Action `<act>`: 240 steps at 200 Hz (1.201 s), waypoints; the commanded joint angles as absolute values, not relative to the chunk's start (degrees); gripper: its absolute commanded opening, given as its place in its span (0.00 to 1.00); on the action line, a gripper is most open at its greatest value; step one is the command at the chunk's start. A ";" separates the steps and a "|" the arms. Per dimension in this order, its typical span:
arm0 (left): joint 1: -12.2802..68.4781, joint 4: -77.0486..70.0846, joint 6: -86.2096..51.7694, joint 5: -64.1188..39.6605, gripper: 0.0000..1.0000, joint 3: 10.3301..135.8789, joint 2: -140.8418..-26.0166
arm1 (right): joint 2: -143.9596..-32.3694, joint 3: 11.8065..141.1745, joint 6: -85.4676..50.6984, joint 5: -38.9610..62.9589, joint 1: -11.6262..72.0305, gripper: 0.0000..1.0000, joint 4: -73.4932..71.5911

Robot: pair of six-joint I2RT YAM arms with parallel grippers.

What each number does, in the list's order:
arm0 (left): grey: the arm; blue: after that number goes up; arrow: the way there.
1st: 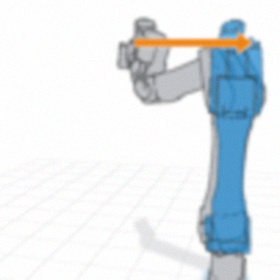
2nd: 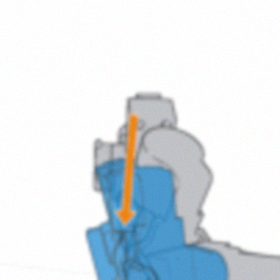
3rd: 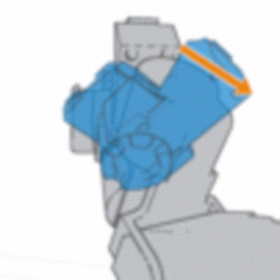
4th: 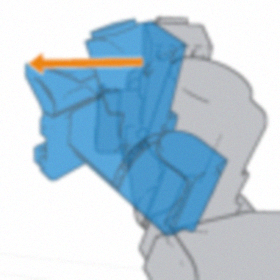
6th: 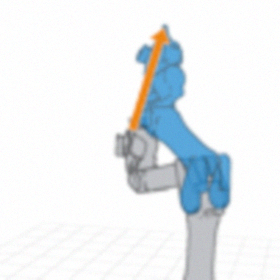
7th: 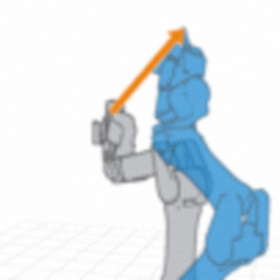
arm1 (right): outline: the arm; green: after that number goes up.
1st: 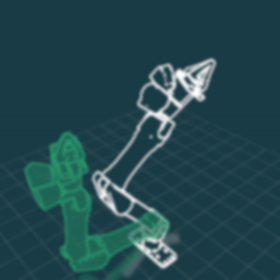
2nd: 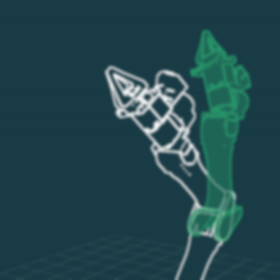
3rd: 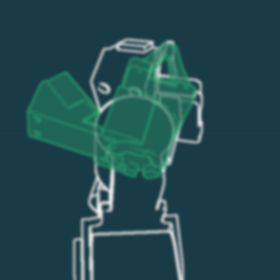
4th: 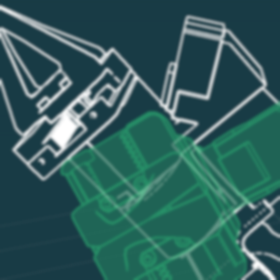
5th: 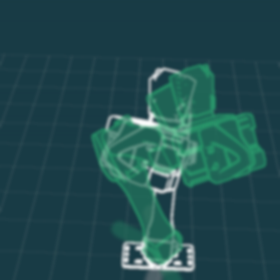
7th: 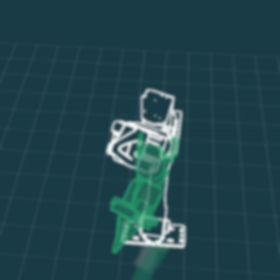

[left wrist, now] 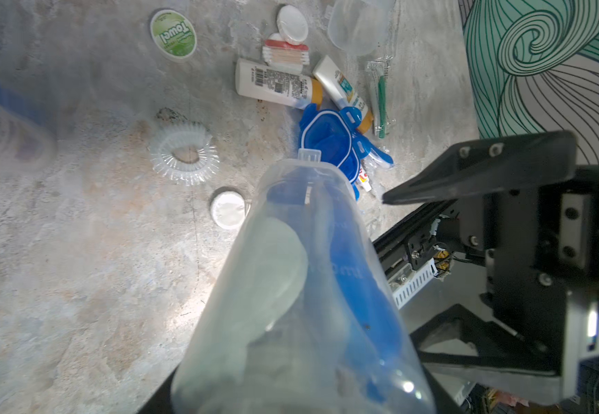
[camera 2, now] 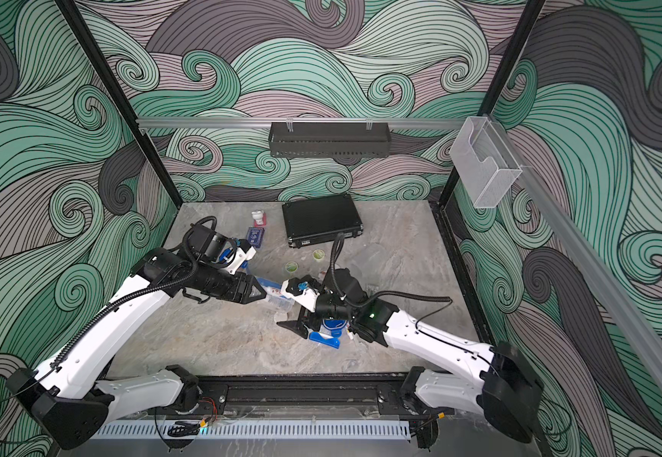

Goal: Take out toiletry kits
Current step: 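Pour the toiletry kits out of the container.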

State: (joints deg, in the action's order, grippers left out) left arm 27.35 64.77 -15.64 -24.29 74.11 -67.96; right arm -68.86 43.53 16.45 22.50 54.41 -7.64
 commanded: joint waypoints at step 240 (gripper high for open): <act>26.28 64.51 -20.76 -2.27 0.81 75.35 -46.49 | -91.37 45.71 9.06 22.48 54.31 0.61 -42.99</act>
State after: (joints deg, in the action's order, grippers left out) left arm 26.37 64.27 -20.21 -9.91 74.83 -49.17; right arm -97.21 41.95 9.80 19.88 53.78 -34.22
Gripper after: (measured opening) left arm 0.803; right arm 0.693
